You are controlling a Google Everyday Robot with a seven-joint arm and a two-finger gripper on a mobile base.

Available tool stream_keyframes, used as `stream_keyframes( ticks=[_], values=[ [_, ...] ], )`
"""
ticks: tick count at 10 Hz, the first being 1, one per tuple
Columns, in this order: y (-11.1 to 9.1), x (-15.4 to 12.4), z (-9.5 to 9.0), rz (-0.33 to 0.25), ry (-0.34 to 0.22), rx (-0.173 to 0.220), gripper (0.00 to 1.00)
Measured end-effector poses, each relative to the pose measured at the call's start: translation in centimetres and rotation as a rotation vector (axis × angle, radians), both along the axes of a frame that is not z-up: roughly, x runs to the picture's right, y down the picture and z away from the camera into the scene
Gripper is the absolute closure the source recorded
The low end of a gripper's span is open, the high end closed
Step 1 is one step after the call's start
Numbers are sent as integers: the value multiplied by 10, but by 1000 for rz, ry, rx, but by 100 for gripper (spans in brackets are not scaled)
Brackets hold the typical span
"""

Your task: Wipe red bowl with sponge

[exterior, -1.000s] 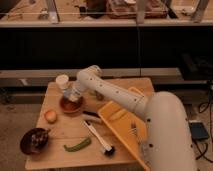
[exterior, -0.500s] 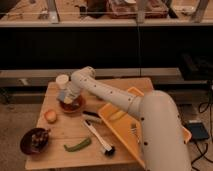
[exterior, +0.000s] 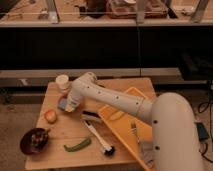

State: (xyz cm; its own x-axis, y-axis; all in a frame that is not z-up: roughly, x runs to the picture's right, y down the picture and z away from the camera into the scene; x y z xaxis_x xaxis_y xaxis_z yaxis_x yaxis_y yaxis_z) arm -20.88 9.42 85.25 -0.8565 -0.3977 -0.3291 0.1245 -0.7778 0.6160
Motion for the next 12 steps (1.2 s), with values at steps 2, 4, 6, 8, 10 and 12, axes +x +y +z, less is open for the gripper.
stream_keyframes(
  ticks=[2,4,6,8,10,12],
  values=[
    [-1,26,-2,19,33,8,100],
    [-15,53,0,71,75,24,100],
    [-35,59,10,99,94,34,100],
    [-56,51,23,109,97,39,100],
    [-67,38,34,110,95,34,100],
    [-69,21,47,105,95,21,100]
  ],
)
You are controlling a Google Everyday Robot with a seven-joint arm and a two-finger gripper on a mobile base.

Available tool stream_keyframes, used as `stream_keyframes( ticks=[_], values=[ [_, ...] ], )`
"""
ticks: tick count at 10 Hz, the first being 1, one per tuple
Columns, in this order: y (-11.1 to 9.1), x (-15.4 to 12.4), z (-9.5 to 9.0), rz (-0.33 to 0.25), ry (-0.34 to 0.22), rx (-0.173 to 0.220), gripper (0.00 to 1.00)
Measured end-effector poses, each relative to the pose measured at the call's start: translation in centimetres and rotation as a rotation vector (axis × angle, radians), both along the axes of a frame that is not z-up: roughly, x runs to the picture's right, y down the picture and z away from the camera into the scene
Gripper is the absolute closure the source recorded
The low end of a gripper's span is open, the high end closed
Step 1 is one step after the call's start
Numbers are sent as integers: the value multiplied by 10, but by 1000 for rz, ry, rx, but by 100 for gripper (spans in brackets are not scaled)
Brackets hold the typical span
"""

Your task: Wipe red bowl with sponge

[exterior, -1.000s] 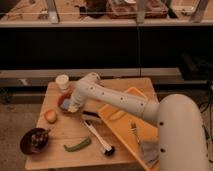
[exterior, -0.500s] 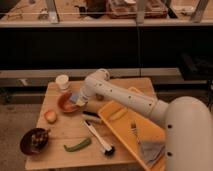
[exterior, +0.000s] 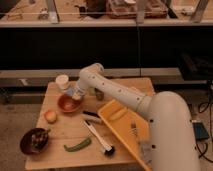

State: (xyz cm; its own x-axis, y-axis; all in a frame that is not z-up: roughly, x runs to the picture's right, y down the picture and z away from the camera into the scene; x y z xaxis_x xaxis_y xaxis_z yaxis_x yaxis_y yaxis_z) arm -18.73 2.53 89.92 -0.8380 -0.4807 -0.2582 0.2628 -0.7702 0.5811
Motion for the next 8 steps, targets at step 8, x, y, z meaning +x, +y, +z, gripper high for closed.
stream_keyframes(
  ticks=[8],
  values=[
    [45,-55,-33,-159,-94,-1,100]
  ],
)
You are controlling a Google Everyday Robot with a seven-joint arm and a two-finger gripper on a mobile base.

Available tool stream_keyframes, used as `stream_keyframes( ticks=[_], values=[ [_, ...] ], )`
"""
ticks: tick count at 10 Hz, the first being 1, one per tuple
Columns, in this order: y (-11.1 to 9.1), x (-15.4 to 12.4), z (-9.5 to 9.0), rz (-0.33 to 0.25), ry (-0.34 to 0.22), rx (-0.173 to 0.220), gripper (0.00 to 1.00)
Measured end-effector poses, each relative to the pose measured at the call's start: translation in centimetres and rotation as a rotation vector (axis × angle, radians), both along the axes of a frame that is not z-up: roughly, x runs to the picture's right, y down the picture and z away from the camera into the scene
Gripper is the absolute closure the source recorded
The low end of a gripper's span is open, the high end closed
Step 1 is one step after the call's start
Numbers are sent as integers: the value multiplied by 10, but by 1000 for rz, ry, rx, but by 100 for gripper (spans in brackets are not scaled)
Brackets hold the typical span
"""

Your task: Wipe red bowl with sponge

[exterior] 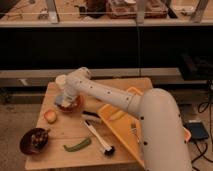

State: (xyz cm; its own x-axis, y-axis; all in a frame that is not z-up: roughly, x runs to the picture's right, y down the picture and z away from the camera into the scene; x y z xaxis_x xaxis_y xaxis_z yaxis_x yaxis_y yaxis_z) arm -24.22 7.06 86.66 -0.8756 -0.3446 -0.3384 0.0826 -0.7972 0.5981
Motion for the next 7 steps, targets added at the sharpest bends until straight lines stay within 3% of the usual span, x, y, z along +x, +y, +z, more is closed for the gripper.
stream_keyframes(
  ticks=[2,3,7],
  values=[
    [6,14,-8,-23,7,1,100],
    [9,37,-12,-17,24,-2,100],
    [9,85,-11,89,60,-13,100]
  ],
)
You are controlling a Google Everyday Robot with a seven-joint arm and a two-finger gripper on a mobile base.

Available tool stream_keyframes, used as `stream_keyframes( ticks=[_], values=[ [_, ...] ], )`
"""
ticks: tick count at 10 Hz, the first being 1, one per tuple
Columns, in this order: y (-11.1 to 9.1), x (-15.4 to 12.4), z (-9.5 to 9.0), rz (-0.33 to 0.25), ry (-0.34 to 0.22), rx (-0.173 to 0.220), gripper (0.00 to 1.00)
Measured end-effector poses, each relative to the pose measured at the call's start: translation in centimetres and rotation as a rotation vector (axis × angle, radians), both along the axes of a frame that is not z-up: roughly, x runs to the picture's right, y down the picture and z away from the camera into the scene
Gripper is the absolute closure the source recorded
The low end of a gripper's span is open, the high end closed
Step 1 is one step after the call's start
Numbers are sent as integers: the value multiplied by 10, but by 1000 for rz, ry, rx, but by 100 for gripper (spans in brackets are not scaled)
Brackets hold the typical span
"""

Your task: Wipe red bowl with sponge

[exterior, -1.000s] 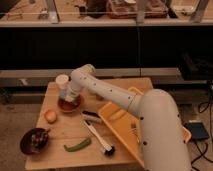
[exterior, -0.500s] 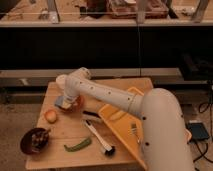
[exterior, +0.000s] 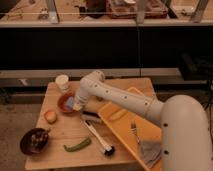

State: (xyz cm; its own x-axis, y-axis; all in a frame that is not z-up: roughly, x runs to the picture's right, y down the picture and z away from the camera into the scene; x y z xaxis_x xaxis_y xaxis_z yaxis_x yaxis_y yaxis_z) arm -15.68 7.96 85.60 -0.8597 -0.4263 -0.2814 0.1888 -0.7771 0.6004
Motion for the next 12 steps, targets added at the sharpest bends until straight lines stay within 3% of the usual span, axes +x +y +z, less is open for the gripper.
stream_keyframes(
  ticks=[3,6,9,12],
  values=[
    [-29,2,14,52,19,29,100],
    [-55,-20,28,42,34,41,100],
    [-55,-60,40,3,12,17,100],
    [-45,-89,32,-28,-75,-9,100]
  ],
)
